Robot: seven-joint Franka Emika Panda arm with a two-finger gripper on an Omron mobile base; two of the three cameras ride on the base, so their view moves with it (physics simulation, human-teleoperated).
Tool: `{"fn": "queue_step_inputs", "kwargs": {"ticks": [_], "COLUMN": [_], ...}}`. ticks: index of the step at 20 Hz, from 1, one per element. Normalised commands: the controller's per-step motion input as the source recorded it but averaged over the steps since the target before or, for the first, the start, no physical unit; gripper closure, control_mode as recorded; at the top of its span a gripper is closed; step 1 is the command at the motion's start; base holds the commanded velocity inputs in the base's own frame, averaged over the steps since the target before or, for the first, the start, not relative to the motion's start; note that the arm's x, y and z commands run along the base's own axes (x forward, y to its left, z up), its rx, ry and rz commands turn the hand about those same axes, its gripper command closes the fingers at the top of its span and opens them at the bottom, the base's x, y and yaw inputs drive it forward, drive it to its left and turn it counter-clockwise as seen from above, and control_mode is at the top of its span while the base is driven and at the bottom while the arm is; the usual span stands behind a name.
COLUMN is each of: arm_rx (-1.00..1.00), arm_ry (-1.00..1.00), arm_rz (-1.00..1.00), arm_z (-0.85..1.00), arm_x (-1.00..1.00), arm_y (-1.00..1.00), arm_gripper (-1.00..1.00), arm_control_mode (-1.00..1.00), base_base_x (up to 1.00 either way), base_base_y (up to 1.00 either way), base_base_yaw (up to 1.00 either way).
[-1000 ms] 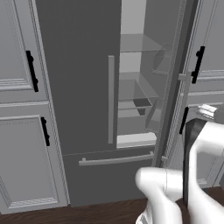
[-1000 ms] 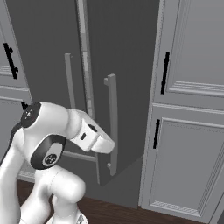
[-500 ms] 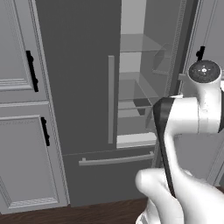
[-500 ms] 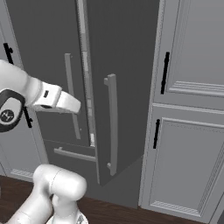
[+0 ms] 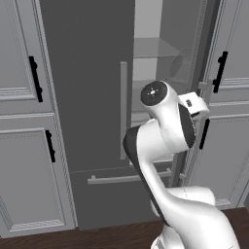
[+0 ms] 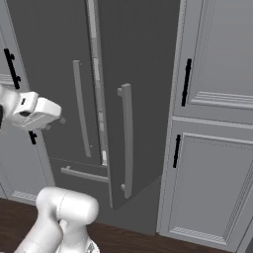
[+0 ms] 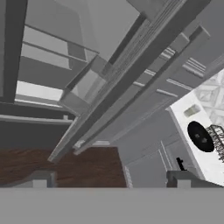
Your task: Grab a lemon wedge from the fridge and one ice cube from the ice bowl, and put them in the glass of lemonade.
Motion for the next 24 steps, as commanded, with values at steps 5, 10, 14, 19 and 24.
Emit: {"fn": "queue_step_inputs", "kwargs": {"ticks": [5, 10, 14, 19, 24], "arm_rx": [-0.24, -0.09, -0.03, 0.0, 0.0], "arm_ry": [0.09, 0.03, 0.0, 0.0, 0.0], "arm_rz": [-0.01, -0.03, 0.0, 0.0, -0.01], "arm_z": [-0.02, -0.03, -0.19, -0.32, -0.31], "arm_x": [1.0, 0.92, 0.87, 0.27, 0.08], "arm_y": [0.17, -0.02, -0.16, -0.38, -0.52], "arm_gripper": [-1.0, -1.0, -1.0, -1.0, -1.0], "arm_control_mode": [-1.0, -1.0, -1.0, -1.0, -1.0], "base_base_x": [0.0, 0.0, 0.0, 0.0, 0.0], "base_base_y": [0.0, 0.0, 0.0, 0.0, 0.0], "base_base_yaw": [0.0, 0.0, 0.0, 0.0, 0.0]}}
